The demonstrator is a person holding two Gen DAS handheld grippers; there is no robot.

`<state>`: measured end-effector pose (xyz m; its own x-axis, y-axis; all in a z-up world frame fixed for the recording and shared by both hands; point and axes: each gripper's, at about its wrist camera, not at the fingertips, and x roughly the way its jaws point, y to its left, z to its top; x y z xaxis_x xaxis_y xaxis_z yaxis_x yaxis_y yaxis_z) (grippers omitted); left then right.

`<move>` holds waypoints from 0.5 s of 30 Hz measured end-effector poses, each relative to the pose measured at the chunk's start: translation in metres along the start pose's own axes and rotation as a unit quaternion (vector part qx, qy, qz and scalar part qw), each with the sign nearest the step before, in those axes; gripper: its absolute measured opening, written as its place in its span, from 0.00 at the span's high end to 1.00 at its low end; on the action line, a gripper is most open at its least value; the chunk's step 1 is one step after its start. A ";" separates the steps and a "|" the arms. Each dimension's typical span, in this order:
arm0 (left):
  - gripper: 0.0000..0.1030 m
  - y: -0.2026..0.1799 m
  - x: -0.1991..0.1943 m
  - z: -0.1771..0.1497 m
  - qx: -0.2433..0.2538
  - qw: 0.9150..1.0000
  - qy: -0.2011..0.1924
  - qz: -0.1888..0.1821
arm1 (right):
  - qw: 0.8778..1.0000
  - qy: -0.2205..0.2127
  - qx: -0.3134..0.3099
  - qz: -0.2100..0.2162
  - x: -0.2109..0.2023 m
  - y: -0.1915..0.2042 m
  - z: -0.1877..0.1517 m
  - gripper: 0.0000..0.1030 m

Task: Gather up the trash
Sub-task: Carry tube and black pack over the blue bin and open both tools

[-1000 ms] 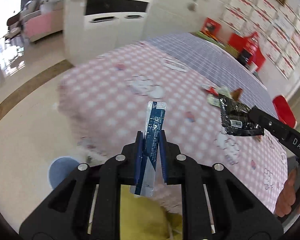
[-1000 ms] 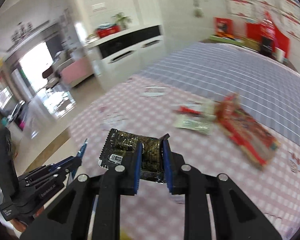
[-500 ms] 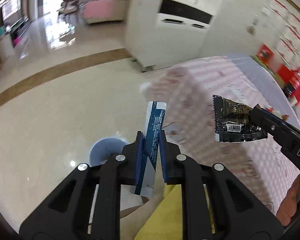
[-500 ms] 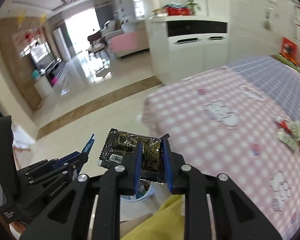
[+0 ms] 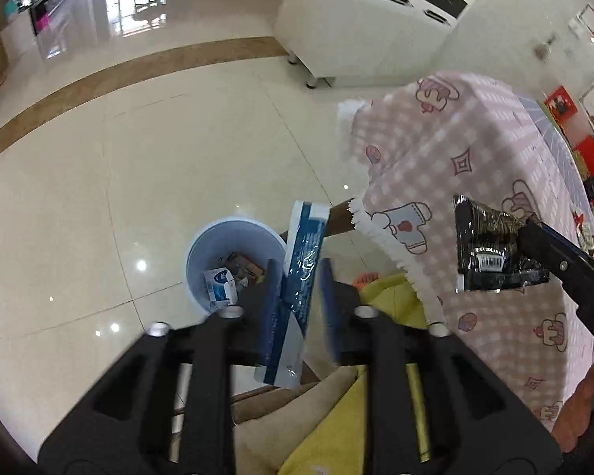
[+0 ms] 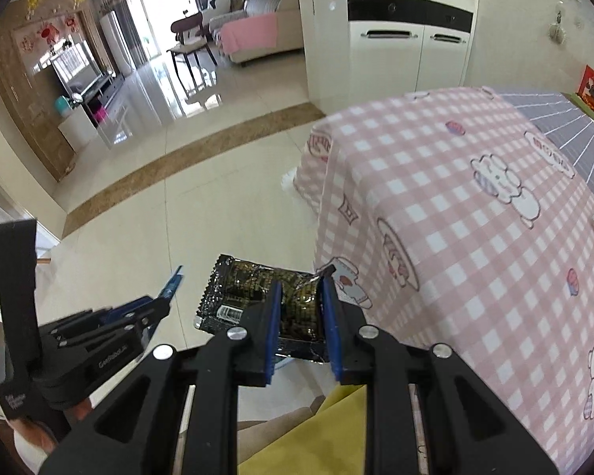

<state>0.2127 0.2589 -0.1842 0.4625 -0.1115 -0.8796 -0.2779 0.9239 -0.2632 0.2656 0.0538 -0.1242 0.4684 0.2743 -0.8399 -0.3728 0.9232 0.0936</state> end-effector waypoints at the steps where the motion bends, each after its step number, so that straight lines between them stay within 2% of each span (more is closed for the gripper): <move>1: 0.31 0.003 0.002 0.002 -0.004 1.000 -0.007 0.008 | 1.000 0.004 -0.001 0.000 0.003 -0.001 0.000 0.79; 2: 0.31 0.006 0.002 0.002 -0.009 1.000 -0.018 0.012 | 1.000 0.007 -0.002 -0.001 0.005 -0.001 0.000 0.79; 7: 0.31 0.018 0.001 0.005 -0.017 0.999 -0.023 0.039 | 1.000 0.018 -0.009 -0.013 0.017 0.000 0.003 0.79; 14: 0.31 0.039 -0.006 0.002 -0.033 0.996 -0.025 0.082 | 0.997 0.058 -0.048 0.011 0.049 0.032 0.012 0.76; 15: 0.31 0.041 -0.008 0.001 -0.036 0.995 -0.027 0.085 | 0.996 0.063 -0.064 0.005 0.054 0.040 0.014 0.62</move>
<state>0.1981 0.2984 -0.1874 0.4482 0.0664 -0.8915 -0.4143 0.8991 -0.1414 0.2870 0.1093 -0.1581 0.3628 0.2407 -0.9003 -0.4798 0.8764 0.0410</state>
